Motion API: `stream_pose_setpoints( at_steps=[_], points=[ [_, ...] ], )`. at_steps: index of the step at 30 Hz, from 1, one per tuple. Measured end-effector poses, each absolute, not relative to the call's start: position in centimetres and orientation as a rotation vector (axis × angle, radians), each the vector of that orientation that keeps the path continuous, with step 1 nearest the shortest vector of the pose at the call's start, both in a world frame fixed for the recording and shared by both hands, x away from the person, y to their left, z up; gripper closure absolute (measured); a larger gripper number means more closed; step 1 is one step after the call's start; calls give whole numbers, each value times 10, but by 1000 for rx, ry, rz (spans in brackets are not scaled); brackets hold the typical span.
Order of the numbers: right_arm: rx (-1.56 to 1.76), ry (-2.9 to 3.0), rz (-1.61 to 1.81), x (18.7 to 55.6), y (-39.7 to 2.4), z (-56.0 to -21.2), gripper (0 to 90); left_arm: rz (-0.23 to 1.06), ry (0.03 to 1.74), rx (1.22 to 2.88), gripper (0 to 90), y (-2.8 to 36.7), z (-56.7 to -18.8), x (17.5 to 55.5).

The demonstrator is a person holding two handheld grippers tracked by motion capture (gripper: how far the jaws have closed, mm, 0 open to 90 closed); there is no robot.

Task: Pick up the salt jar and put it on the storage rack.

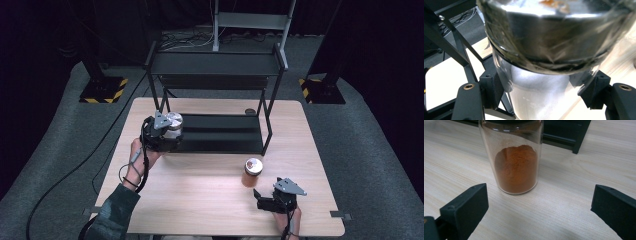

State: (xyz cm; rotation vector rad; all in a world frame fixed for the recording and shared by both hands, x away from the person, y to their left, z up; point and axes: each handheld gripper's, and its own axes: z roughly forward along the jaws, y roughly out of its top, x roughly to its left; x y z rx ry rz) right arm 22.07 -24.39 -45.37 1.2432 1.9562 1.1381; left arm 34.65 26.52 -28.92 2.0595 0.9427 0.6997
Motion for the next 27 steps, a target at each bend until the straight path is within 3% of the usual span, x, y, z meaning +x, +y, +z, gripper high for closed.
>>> stream_pose_setpoints(
  at_steps=[27],
  points=[
    [1244, 1955, 1135, 221, -243, -454, 0, 704, 929, 2084, 310, 261, -272, 362]
  ],
)
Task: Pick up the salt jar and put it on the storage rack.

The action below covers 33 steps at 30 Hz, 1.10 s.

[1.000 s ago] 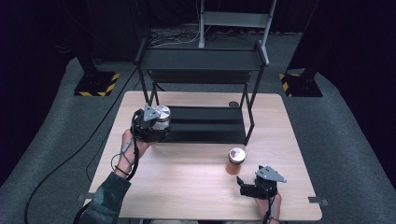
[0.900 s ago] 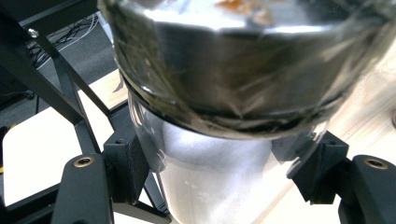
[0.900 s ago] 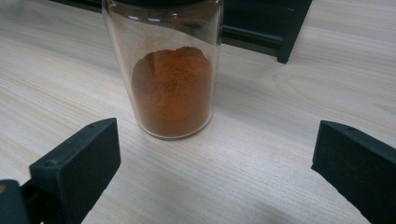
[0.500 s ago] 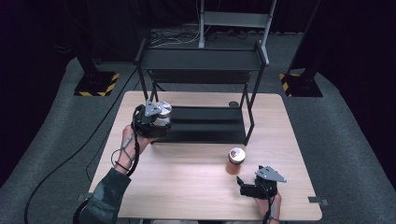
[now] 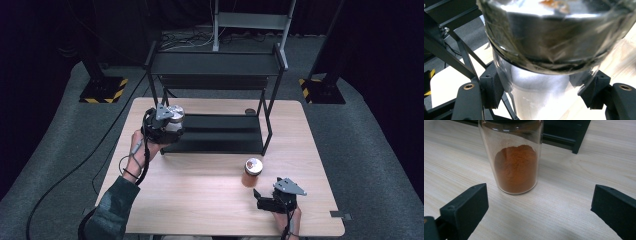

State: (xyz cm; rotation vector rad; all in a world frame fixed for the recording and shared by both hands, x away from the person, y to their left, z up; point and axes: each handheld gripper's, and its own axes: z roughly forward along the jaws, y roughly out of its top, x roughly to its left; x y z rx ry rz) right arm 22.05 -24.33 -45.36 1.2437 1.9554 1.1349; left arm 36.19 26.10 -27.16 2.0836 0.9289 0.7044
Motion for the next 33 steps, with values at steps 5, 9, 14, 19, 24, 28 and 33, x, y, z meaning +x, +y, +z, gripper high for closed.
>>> stream_pose_setpoints(
  at_steps=[5, 9, 14, 19, 24, 28, 33],
  points=[
    [1243, 1955, 1135, 220, -243, -454, 0, 706, 932, 2081, 310, 261, -269, 364],
    [1243, 1955, 1135, 220, -243, -454, 0, 707, 928, 2085, 310, 260, -266, 367],
    [1243, 1955, 1135, 220, -244, -454, 0, 706, 924, 2086, 310, 259, -261, 369],
    [1243, 1955, 1136, 221, -244, -454, 0, 705, 920, 2087, 310, 259, -257, 371],
    [1244, 1955, 1136, 220, -244, -454, 0, 701, 915, 2093, 310, 258, -253, 373],
    [1244, 1955, 1135, 221, -243, -454, 0, 693, 908, 2097, 310, 258, -249, 376],
    [1242, 1956, 1132, 220, -243, -454, 0, 694, 904, 2100, 310, 257, -245, 378]
  ],
)
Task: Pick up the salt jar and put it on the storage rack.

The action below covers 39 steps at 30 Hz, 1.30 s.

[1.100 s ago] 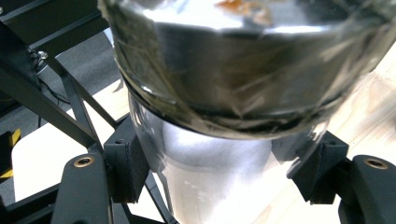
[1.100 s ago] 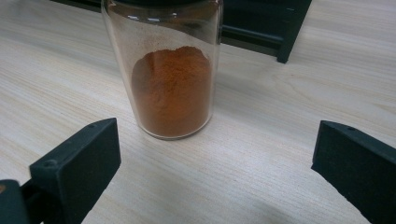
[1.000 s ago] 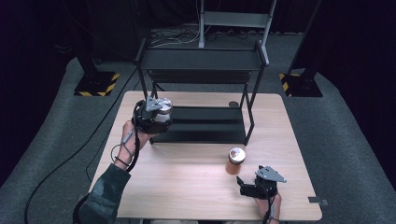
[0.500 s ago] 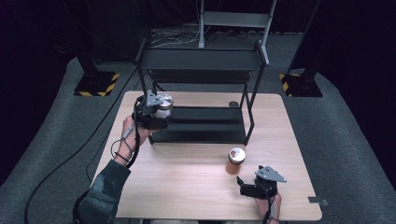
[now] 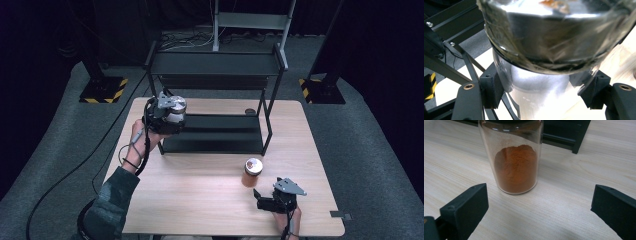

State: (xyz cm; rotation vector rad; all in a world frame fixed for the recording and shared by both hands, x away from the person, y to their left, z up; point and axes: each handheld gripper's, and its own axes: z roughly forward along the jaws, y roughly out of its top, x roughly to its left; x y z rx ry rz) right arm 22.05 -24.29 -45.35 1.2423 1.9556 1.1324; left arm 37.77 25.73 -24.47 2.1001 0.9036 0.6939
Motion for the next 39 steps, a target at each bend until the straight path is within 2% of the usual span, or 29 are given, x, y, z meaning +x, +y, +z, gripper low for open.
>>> stream_pose_setpoints(
  at_steps=[39],
  points=[
    [1245, 1957, 1133, 221, -243, -453, 0, 661, 893, 2130, 310, 258, -208, 395]
  ],
)
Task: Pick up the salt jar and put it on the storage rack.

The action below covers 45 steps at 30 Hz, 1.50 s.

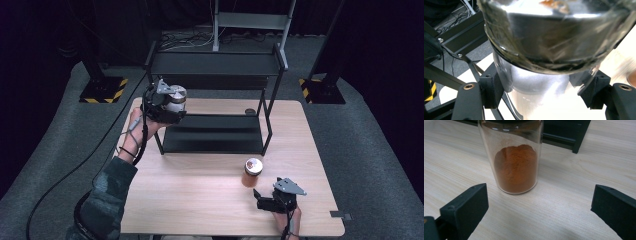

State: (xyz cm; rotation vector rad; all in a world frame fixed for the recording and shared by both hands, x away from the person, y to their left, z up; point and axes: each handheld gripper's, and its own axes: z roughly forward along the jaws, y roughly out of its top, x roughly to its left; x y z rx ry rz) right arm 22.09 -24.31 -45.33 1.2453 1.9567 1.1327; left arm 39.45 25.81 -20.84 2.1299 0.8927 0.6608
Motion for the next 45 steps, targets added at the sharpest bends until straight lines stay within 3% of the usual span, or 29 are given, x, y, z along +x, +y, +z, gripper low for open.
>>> stream_pose_setpoints(
  at_steps=[45],
  points=[
    [1246, 1958, 1128, 221, -242, -453, 0, 654, 864, 2170, 310, 248, -159, 412]
  ],
)
